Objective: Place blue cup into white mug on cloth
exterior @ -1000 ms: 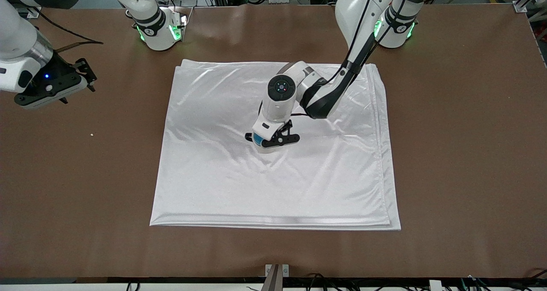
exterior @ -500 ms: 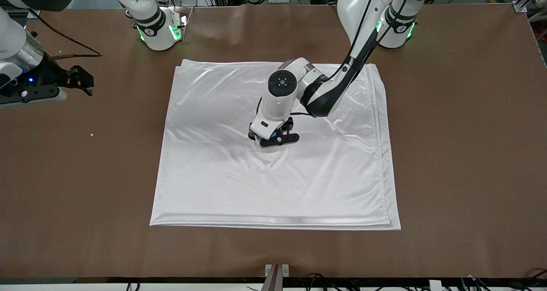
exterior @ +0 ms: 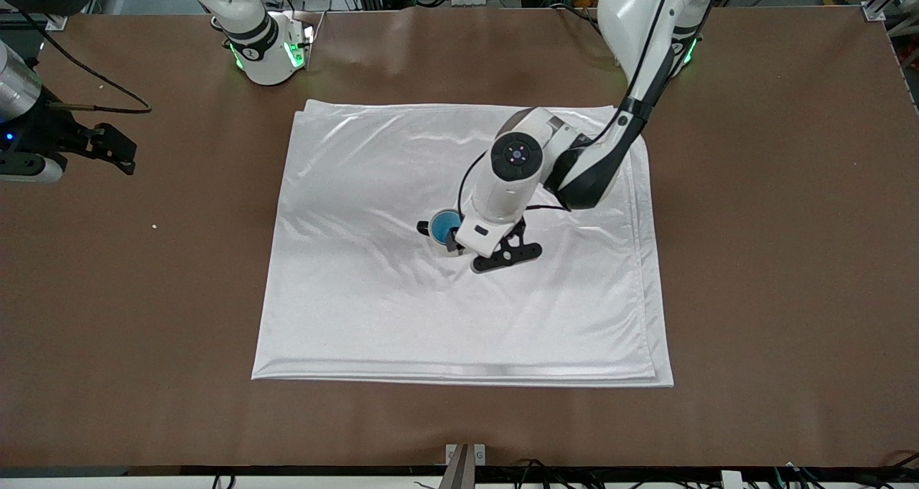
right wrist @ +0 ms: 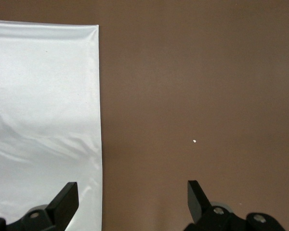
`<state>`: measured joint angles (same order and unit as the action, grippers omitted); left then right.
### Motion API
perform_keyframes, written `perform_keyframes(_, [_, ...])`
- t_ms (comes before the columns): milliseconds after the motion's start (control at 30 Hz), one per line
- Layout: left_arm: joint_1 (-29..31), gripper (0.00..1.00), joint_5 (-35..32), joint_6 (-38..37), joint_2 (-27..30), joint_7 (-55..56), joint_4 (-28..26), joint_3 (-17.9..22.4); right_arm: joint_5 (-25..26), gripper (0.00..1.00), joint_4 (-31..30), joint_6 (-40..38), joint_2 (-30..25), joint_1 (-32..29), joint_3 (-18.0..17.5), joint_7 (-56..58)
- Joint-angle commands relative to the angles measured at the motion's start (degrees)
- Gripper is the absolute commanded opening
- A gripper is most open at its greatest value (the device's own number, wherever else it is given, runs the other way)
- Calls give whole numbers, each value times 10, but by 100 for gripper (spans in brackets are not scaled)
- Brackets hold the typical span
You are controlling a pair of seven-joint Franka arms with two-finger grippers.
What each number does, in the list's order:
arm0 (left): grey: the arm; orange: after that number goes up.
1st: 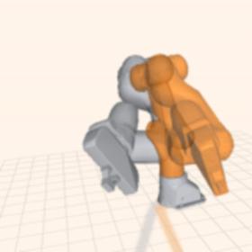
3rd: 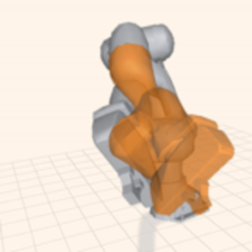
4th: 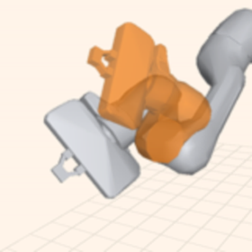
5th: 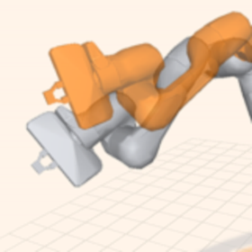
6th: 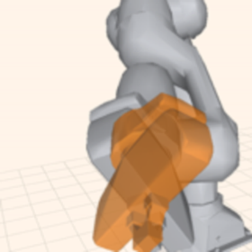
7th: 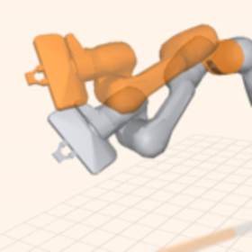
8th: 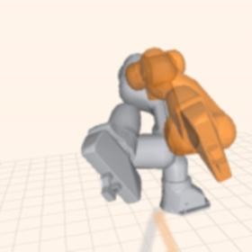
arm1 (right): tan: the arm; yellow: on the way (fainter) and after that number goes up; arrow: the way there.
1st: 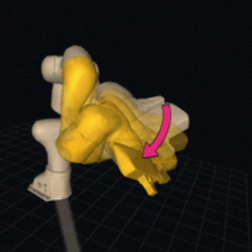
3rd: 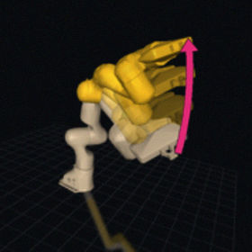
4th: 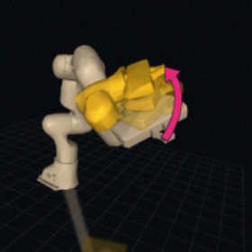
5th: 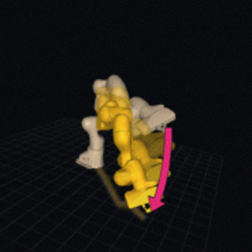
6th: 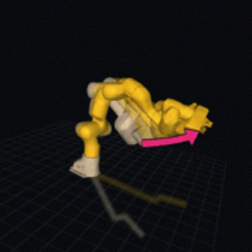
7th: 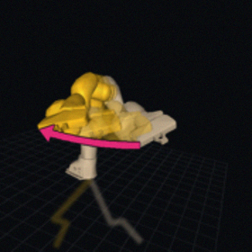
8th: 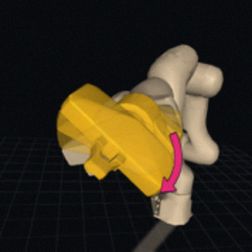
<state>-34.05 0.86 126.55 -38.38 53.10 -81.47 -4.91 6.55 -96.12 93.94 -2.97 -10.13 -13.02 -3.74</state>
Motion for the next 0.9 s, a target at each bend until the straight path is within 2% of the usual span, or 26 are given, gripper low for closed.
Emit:
perform_keyframes(0, [56,100,-14,-30,27,-54,-11,-5,-15,100,18,-14,11,-2,-10,-14])
perform_keyframes(433, [192,100,-14,-68,49,-208,-11,-5,-26,100,16,-15,11,-3,-9,-14])
perform_keyframes(600, [231,100,-15,-72,53,-257,-11,-4,-26,100,16,-16,10,14,0,-14])
perform_keyframes(800, [277,100,-15,-87,67,-324,-11,-5,-26,100,15,-11,11,92,91,-14])
perform_keyframes(867, [290,100,-14,-97,71,-351,-11,-5,-26,100,15,-9,11,94,95,-14])
